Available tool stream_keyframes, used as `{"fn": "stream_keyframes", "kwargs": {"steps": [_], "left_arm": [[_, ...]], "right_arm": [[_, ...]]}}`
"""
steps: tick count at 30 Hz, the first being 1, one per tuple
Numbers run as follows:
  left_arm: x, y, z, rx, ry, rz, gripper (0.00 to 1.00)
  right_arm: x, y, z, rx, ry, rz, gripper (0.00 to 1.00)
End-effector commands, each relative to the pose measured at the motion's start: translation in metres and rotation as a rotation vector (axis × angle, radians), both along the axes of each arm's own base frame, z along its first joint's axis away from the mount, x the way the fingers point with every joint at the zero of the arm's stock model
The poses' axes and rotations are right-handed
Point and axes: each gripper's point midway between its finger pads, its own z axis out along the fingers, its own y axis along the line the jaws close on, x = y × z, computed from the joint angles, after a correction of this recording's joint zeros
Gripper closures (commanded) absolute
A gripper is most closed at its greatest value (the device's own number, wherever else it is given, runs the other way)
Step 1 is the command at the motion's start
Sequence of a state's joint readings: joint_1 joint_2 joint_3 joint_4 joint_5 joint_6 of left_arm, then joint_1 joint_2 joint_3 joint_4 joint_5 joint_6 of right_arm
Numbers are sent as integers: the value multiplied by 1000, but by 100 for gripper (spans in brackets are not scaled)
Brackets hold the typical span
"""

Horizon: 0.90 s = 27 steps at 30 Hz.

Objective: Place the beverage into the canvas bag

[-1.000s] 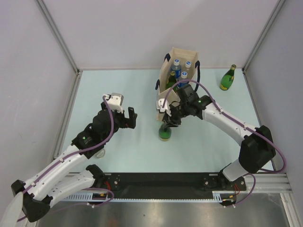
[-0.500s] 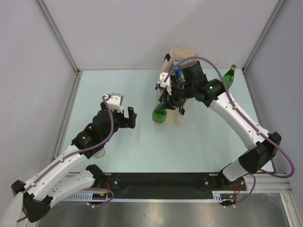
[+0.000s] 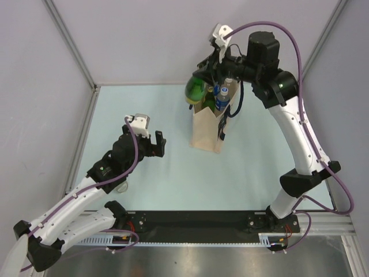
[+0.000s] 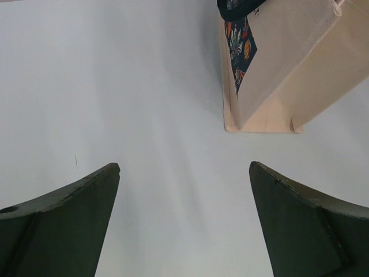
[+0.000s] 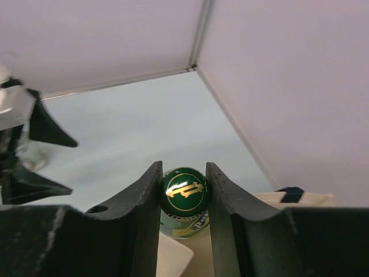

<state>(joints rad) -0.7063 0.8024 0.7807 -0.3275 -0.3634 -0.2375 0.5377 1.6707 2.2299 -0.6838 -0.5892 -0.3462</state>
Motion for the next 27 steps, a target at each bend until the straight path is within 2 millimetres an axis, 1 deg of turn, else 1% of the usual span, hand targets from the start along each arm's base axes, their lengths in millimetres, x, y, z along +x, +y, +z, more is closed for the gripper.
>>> {"fn": "stream_keyframes", "kwargs": {"steps": [1,3,4,5,8,9,10,11,15,16,17,19,23,26,27], "left_arm": [[-1,3,16,-53,-29,19,0],[-2,4,14,-57,-26,19,0],[-2,4,13,-54,-22,18,0],[-2,4,11,-50,-19,19,0],[-1,3,11,-44,-17,13,0],[-1,3,11,-44,-17,11,0],[-1,3,11,-43,-16,13,0],[-1,3,13,-40,-20,11,0],[-1,3,11,-26,-16,9,0],[-1,3,9,-21,-10,9,0],[-1,4,8,-19,-8,10,0],[-3,5,8,-22,-7,11,0],[-4,7,6,-31,-6,20,0],[-5,9,4,-28,-2,25,0],[-5,10,4,-29,-2,29,0]], "right_arm": [[43,-41,72,139,-204,-184,100],[55,-50,68,132,-200,-211,100],[66,-57,60,117,-188,-234,100],[73,-60,55,108,-179,-245,100],[89,-66,28,70,-131,-257,100],[96,-65,11,51,-98,-259,100],[100,-66,5,44,-88,-262,100],[107,-66,-5,35,-65,-270,100],[122,-59,-34,10,0,-268,100],[125,-58,-38,5,8,-269,100],[131,-55,-48,-3,29,-267,100],[135,-53,-60,-15,55,-265,100],[148,-45,-95,-49,110,-257,100],[154,-39,-113,-59,130,-252,100],[159,-38,-123,-62,140,-253,100]]}}
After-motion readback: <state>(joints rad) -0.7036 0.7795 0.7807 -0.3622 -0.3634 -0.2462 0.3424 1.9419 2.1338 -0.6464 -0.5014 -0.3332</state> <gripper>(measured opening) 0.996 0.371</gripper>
